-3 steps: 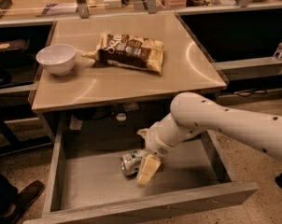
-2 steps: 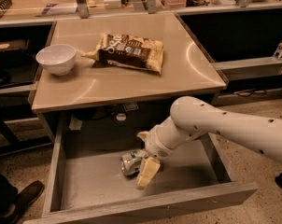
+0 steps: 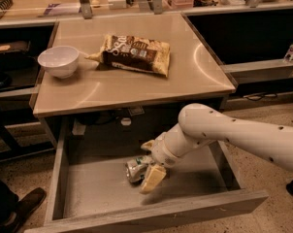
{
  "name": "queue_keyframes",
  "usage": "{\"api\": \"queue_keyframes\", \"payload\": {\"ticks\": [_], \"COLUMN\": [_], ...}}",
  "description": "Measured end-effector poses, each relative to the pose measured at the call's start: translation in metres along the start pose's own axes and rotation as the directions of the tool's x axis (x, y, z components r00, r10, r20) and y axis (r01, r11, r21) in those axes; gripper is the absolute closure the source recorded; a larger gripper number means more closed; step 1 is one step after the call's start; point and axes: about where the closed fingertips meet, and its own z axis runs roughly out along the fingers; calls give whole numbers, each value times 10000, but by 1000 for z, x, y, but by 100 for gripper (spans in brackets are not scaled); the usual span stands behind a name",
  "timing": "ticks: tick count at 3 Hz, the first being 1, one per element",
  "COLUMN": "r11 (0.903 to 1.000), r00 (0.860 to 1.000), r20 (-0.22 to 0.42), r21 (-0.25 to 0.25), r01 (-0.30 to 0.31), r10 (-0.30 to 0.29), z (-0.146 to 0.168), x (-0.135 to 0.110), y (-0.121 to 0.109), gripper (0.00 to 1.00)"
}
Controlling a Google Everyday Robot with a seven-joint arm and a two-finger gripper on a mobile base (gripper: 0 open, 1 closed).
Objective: Pick 7up can from top drawer and place on counter
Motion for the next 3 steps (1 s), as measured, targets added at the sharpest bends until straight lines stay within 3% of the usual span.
{"api": "queue_keyframes", "payload": {"ticks": [3], "r11": [10000], "r00": [10000], "r20": [0], "r21": [-2], "r01": [1], "r10": [-1], "z": [0], "x": [0], "y": [0], "gripper": [87]}}
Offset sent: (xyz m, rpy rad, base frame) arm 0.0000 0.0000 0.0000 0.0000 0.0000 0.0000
